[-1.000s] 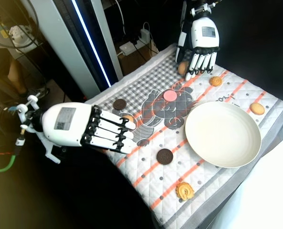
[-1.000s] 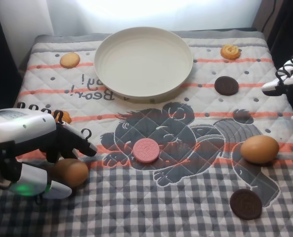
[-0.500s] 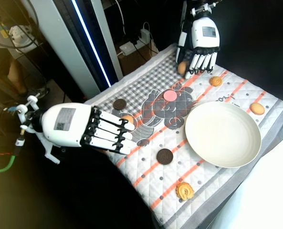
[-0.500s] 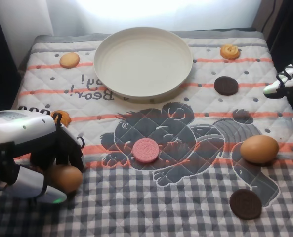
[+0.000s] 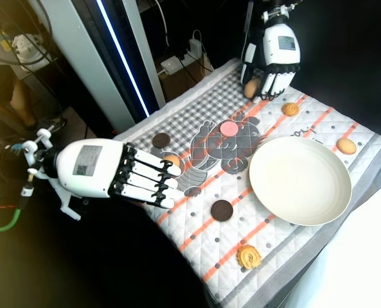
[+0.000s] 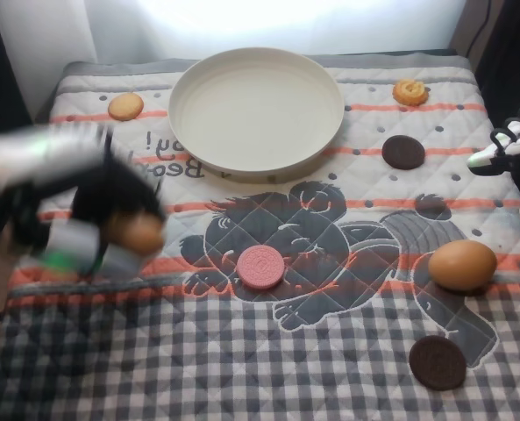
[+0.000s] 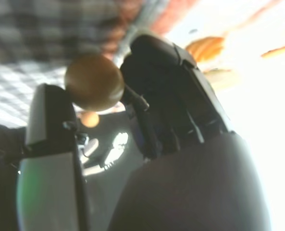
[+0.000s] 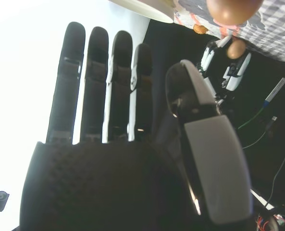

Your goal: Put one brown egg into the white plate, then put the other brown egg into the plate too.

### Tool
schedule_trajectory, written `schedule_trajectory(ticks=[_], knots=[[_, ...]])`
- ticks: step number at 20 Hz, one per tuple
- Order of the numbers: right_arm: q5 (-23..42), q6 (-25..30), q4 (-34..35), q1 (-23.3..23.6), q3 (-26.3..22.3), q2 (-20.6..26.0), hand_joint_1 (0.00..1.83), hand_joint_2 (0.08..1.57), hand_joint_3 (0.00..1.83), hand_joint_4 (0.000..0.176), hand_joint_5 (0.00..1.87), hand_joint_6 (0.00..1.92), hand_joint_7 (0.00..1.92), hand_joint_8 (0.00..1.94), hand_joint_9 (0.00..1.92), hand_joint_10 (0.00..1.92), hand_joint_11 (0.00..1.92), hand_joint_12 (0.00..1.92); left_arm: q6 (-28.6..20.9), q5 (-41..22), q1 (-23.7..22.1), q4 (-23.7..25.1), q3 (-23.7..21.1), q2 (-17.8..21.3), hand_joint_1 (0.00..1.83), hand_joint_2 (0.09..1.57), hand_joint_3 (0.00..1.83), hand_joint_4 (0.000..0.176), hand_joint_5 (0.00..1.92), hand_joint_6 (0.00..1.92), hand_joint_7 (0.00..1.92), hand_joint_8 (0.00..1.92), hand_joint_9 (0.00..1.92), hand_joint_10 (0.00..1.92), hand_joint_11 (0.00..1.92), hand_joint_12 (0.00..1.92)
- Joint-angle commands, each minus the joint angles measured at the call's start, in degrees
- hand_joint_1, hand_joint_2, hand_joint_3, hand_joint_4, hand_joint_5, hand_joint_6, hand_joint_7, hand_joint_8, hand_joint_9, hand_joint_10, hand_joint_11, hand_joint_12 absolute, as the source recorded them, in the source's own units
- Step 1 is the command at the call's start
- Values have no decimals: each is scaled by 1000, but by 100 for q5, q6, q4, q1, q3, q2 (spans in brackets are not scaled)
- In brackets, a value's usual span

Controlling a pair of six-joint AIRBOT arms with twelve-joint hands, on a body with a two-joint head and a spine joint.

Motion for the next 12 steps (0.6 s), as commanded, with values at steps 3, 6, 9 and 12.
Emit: schedule_trajectory(ticks=[3,6,9,12], knots=[[652,15,208,40,33,24,680,1367,0,0,694,3,790,3,714,1,563,273,69,-381,-948,-20,687,-618,1238,1168,1,0,1012,756,774,1478,814,1083,778,1315],[653,15,171,62,60,7,697,1372,0,0,702,3,785,0,707,0,571,282,126,41,-1564,-96,1426,-1272,1239,1152,0,0,993,775,843,1390,837,934,804,1168],[652,15,108,146,91,-36,652,1373,1,0,704,1,791,2,711,1,572,291,579,413,-1842,-635,2161,-1917,1200,1203,1,0,857,997,782,1478,755,967,706,1247],[662,15,74,234,108,-126,637,1374,0,4,694,0,779,1,708,0,569,318,2751,598,-1880,-2531,2710,-2490,1218,1183,0,0,842,991,873,1367,864,1048,797,1296]])
